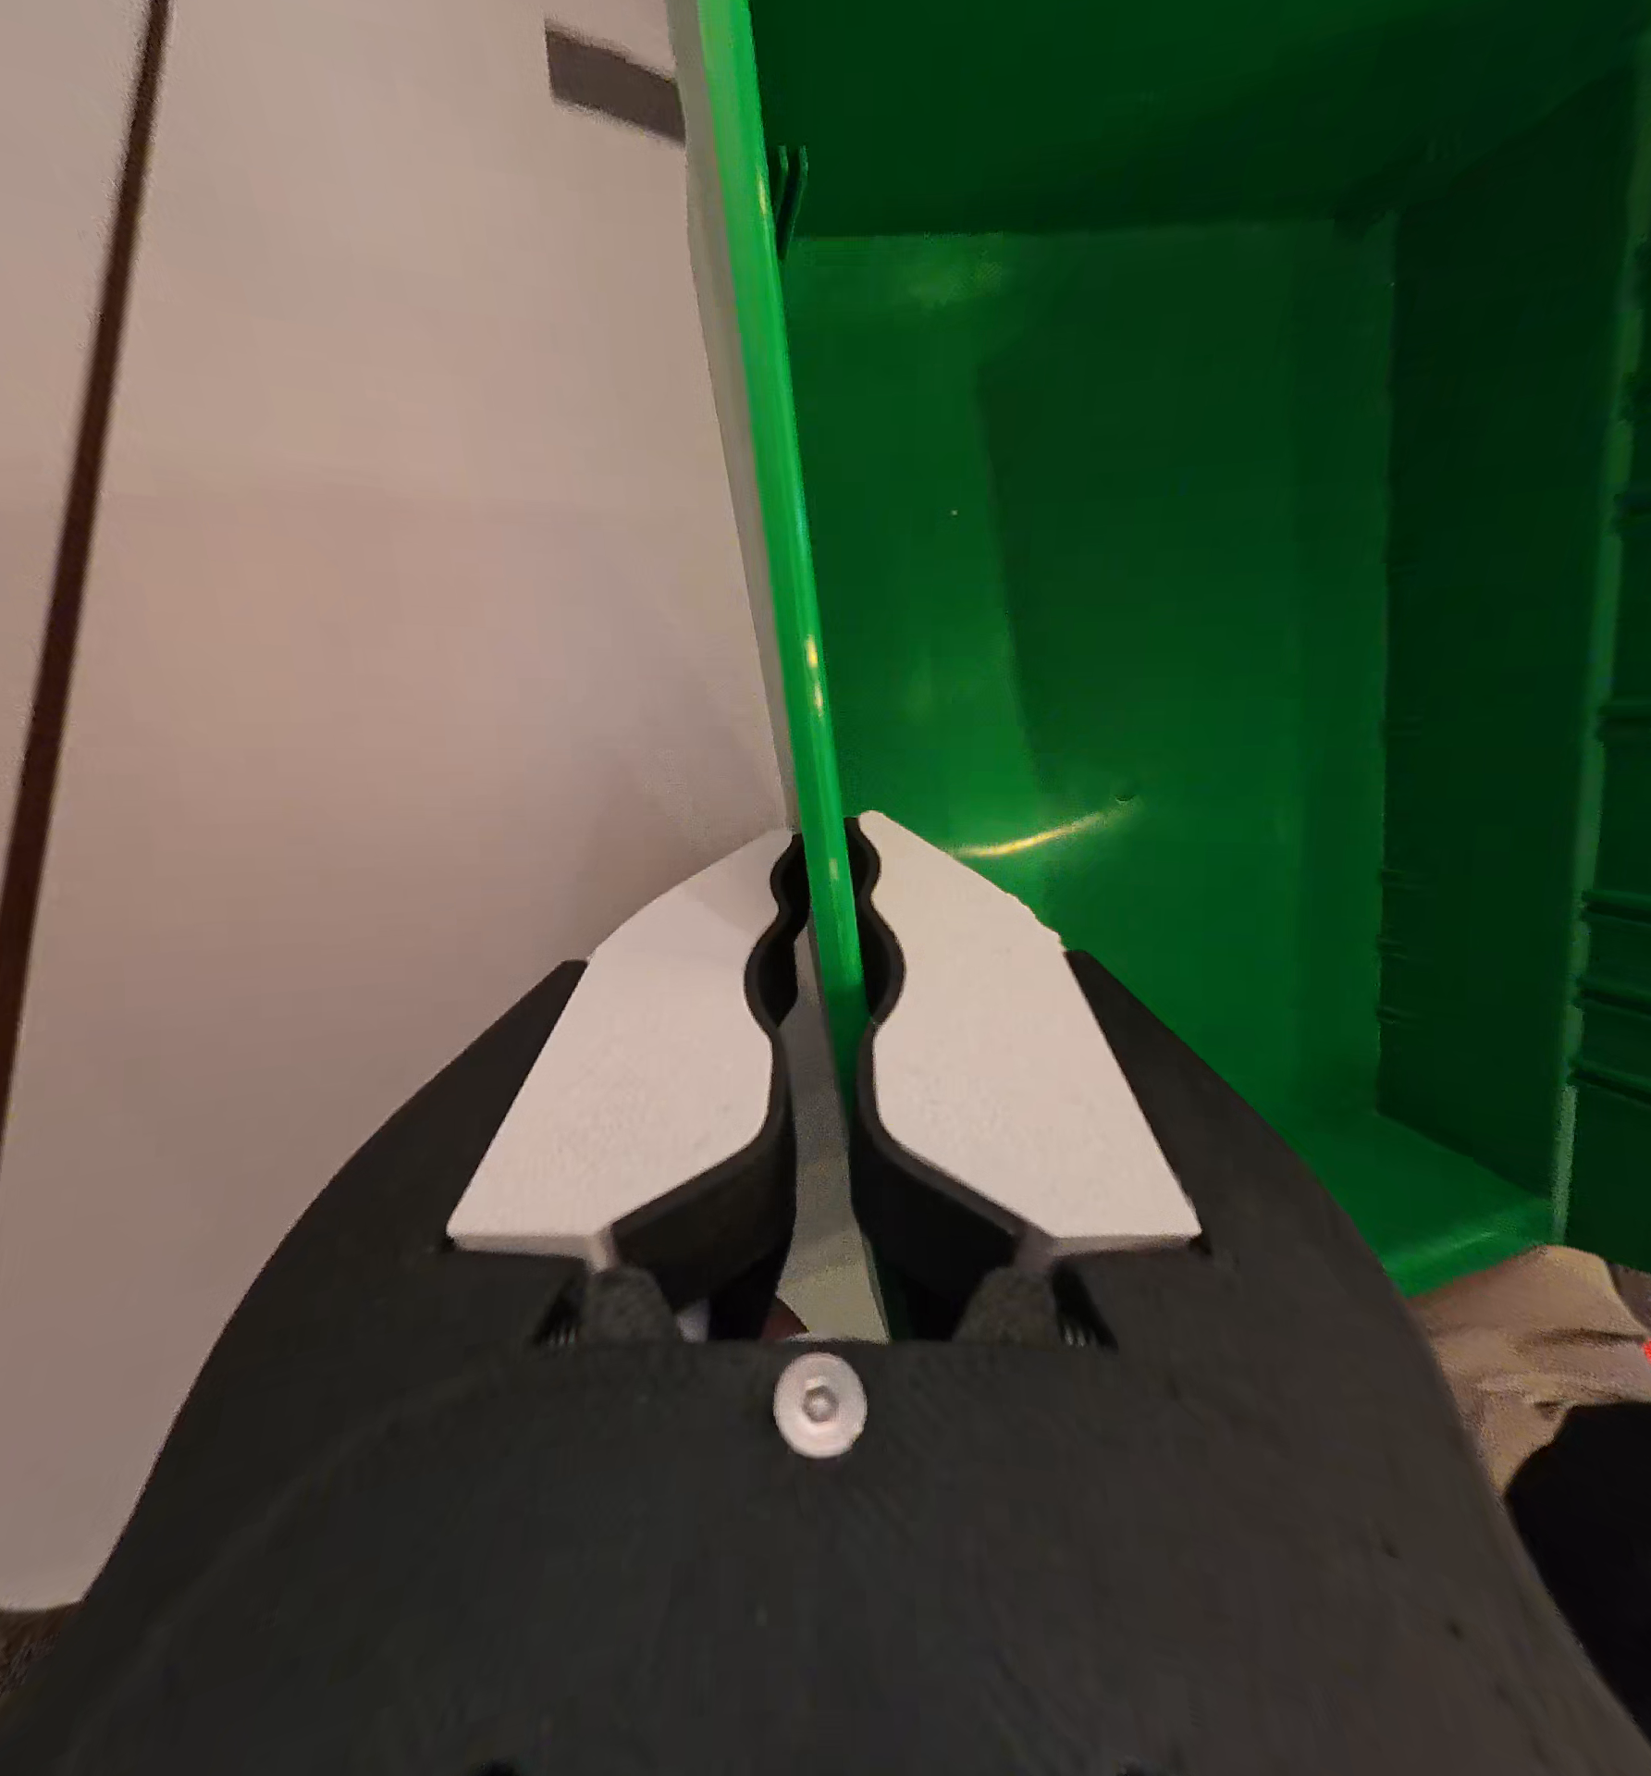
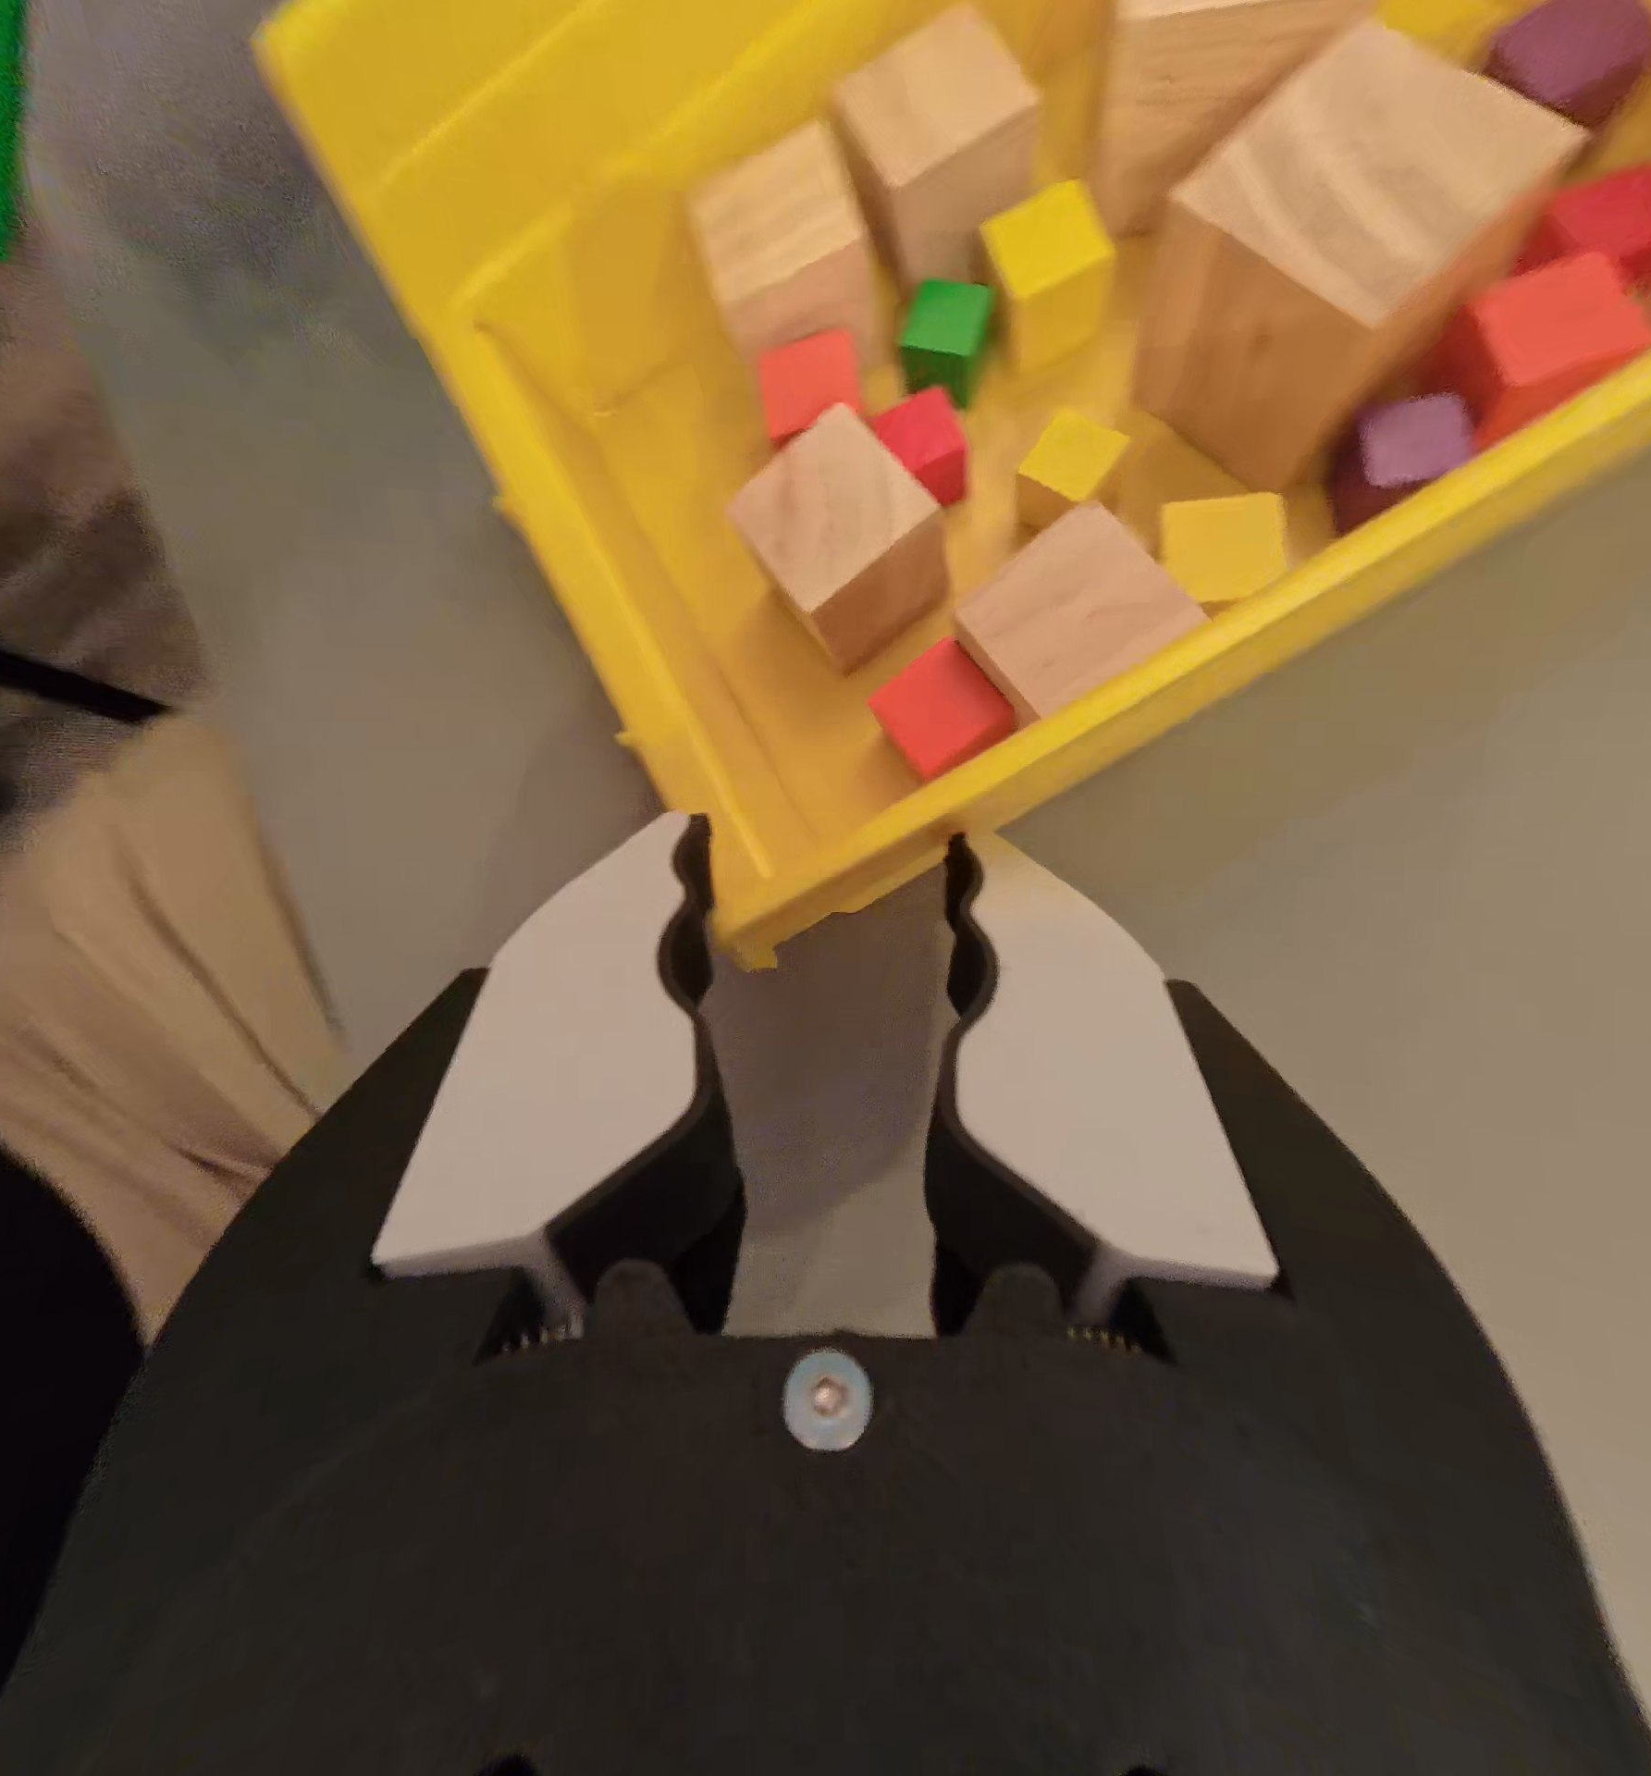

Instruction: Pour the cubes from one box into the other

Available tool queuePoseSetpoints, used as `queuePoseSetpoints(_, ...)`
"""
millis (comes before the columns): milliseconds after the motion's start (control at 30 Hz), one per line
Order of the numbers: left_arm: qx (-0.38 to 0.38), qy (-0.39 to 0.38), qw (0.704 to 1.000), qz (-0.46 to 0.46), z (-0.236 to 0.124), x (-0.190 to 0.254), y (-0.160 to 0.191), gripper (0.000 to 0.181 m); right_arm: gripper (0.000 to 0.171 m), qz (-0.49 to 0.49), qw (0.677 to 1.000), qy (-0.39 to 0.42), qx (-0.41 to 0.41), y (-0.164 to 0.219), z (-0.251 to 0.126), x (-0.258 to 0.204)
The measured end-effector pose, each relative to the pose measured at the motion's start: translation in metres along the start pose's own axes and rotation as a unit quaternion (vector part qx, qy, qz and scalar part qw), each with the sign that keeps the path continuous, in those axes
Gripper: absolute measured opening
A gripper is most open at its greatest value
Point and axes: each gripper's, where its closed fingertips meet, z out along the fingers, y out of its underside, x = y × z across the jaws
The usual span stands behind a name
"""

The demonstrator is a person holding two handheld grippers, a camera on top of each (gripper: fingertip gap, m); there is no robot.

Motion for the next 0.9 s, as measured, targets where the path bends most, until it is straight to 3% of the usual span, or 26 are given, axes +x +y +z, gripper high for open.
queuePoseSetpoints(33, 0.011, 0.002, 1.000, 0.005, -0.009, 0.005, -0.007, 0.006, 0.051, 0.008, 0.999, -0.031, 0.005, -0.007, 0.007, -0.008)
queuePoseSetpoints(133, 0.032, 0.021, 0.999, 0.026, -0.028, 0.031, -0.028, 0.007, 0.075, 0.018, 0.995, -0.080, 0.050, -0.027, 0.005, -0.018)
queuePoseSetpoints(300, 0.031, 0.084, 0.992, 0.088, -0.022, 0.120, -0.049, 0.007, 0.078, 0.021, 0.989, -0.082, 0.123, -0.035, -0.054, -0.013)
queuePoseSetpoints(467, -0.011, 0.161, 0.974, 0.156, 0.036, 0.239, -0.048, 0.007, 0.071, 0.039, 0.981, -0.024, 0.187, -0.017, -0.147, 0.010)
queuePoseSetpoints(700, -0.095, 0.260, 0.925, 0.262, 0.121, 0.410, 0.001, 0.007, 0.065, 0.073, 0.955, 0.092, 0.274, 0.038, -0.290, 0.048)
queuePoseSetpoints(800, -0.125, 0.288, 0.902, 0.297, 0.147, 0.458, 0.029, 0.007, 0.064, 0.094, 0.941, 0.125, 0.301, 0.067, -0.335, 0.054)
queuePoseSetpoints(900, -0.159, 0.276, 0.899, 0.299, 0.185, 0.475, 0.049, 0.007, 0.063, 0.110, 0.932, 0.149, 0.310, 0.092, -0.355, 0.058)
